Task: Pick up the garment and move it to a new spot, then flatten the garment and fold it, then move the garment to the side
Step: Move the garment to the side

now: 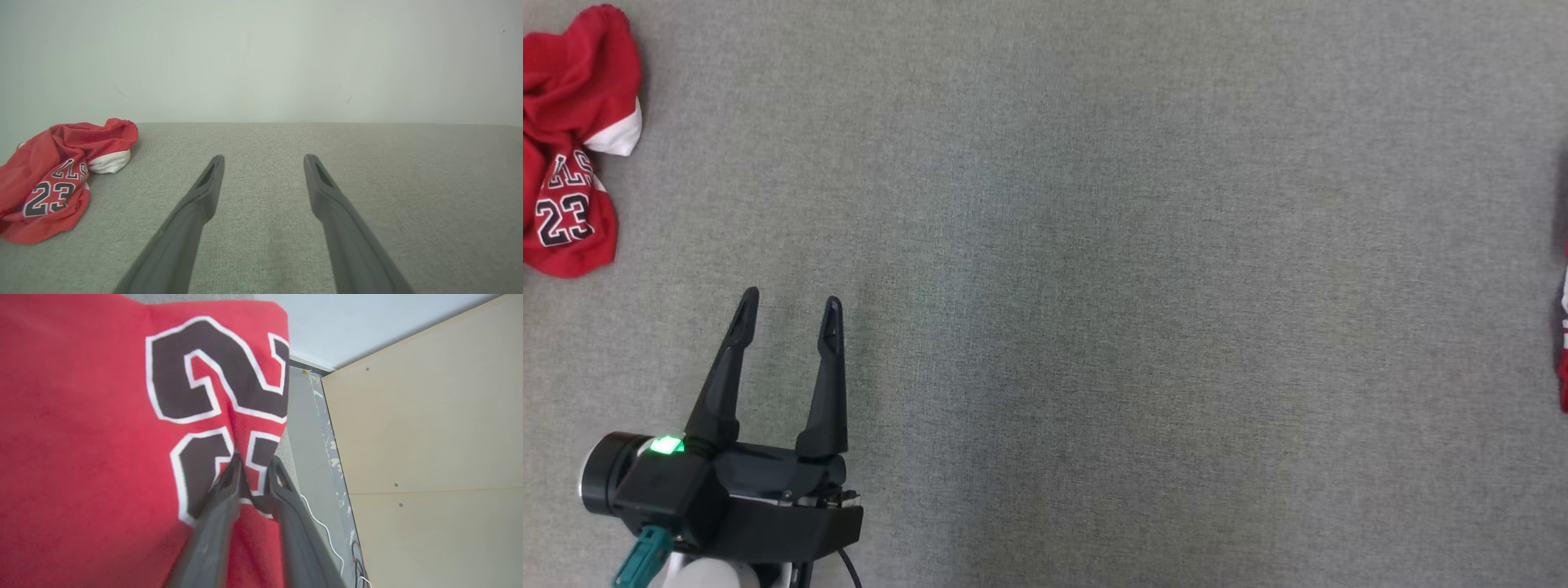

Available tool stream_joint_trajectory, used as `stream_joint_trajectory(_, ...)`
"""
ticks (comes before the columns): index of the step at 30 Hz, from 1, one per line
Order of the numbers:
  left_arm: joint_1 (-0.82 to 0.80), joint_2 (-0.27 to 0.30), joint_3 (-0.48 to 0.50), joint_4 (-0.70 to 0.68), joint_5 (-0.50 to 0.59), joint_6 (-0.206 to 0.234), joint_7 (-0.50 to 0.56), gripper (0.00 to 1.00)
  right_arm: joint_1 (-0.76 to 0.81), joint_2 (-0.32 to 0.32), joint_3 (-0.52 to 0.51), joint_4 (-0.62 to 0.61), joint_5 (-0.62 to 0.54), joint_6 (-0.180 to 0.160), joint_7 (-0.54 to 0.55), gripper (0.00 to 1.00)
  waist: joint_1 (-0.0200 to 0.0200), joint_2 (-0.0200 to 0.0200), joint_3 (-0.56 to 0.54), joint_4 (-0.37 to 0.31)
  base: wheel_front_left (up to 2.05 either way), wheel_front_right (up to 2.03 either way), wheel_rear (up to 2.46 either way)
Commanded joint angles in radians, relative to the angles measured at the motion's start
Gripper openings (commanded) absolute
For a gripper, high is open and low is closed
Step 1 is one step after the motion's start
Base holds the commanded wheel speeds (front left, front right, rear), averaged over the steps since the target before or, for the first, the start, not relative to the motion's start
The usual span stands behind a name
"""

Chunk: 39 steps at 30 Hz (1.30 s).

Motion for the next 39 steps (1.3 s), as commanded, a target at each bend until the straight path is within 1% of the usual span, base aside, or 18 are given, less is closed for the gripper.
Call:
stream_joint_trajectory(1, -0.009, 0.0, -0.002, 0.002, -0.01, -0.001, -0.002, 1.0, 0.003, 0.009, -0.006, 0.001, -0.01, -0.002, -0.009, 1.0, 0.0, -0.0002, -0.011, -0.006, 0.0, 0.0, 0.0)
stream_joint_trajectory(4, -0.002, -0.001, -0.006, 0.013, -0.015, 0.0, -0.002, 1.0, -0.019, 0.023, 0.016, 0.024, 0.011, -0.002, -0.073, 1.0, 0.0, -0.0002, -0.038, -0.019, 0.0, 0.0, 0.0)
stream_joint_trajectory(6, 0.004, -0.003, -0.01, 0.022, -0.015, 0.0, -0.002, 1.0, -0.022, 0.016, 0.033, 0.05, 0.014, -0.002, -0.128, 1.0, 0.0, -0.0002, -0.064, -0.03, 0.0, 0.0, 0.0)
stream_joint_trajectory(9, 0.015, -0.007, -0.016, 0.038, -0.02, 0.0, -0.002, 1.0, -0.027, 0.007, 0.058, 0.102, 0.04, -0.002, -0.236, 1.0, 0.0, -0.0002, -0.122, -0.043, 0.0, 0.0, 0.0)
stream_joint_trajectory(13, 0.045, -0.015, -0.021, 0.073, -0.027, 0.0, -0.002, 1.0, -0.033, 0.014, 0.099, 0.17, 0.114, -0.002, -0.377, 1.0, 0.0, -0.0002, -0.213, -0.058, 0.0, 0.0, 0.0)
stream_joint_trajectory(14, 0.063, -0.021, -0.014, 0.095, -0.031, 0.0, -0.002, 1.0, -0.024, 0.034, 0.135, 0.197, 0.156, -0.002, -0.438, 1.0, 0.0, -0.0002, -0.263, -0.062, 0.0, 0.0, 0.0)
stream_joint_trajectory(17, 0.091, -0.032, 0.0, 0.132, -0.029, 0.002, -0.002, 1.0, 0.008, 0.074, 0.191, 0.218, 0.226, -0.002, -0.531, 1.0, 0.0, -0.0002, -0.333, -0.068, 0.0, 0.0, 0.0)
stream_joint_trajectory(20, 0.112, -0.042, 0.016, 0.152, -0.034, 0.004, -0.002, 1.0, 0.045, 0.134, 0.261, 0.223, 0.271, -0.002, -0.608, 1.0, 0.0, -0.0002, -0.395, -0.072, 0.0, 0.0, 0.0)
stream_joint_trajectory(21, 0.112, -0.042, 0.016, 0.152, -0.034, 0.004, -0.002, 1.0, 0.045, 0.134, 0.261, 0.223, 0.271, -0.002, -0.608, 1.0, 0.0, -0.0002, -0.395, -0.072, 0.0, 0.0, 0.0)
stream_joint_trajectory(26, 0.159, -0.053, 0.047, 0.181, -0.031, 0.008, -0.002, 1.0, 0.154, 0.221, 0.364, 0.175, 0.36, -0.002, -0.68, 1.0, 0.0, -0.0002, -0.485, -0.075, 0.0, 0.0, 0.0)
stream_joint_trajectory(30, 0.186, -0.059, 0.069, 0.184, -0.017, 0.01, -0.002, 1.0, 0.247, 0.253, 0.462, 0.092, 0.473, -0.002, -0.704, 1.0, 0.0, -0.0002, -0.516, -0.083, 0.0, 0.0, 0.0)
stream_joint_trajectory(34, 0.202, -0.063, 0.087, 0.17, 0.005, 0.015, -0.002, 1.0, 0.325, 0.286, 0.514, -0.007, 0.581, -0.002, -0.712, 1.0, 0.0, -0.0002, -0.532, -0.093, 0.0, 0.0, 0.0)
stream_joint_trajectory(36, 0.218, -0.066, 0.099, 0.161, 0.008, 0.014, -0.002, 1.0, 0.361, 0.306, 0.535, -0.059, 0.617, -0.002, -0.714, 1.0, 0.0, -0.0002, -0.534, -0.096, 0.0, 0.0, 0.0)
stream_joint_trajectory(39, 0.222, -0.069, 0.107, 0.153, 0.012, 0.012, -0.002, 1.0, 0.411, 0.332, 0.563, -0.125, 0.638, -0.002, -0.718, 1.0, 0.0, -0.0002, -0.535, -0.096, 0.0, 0.0, 0.0)
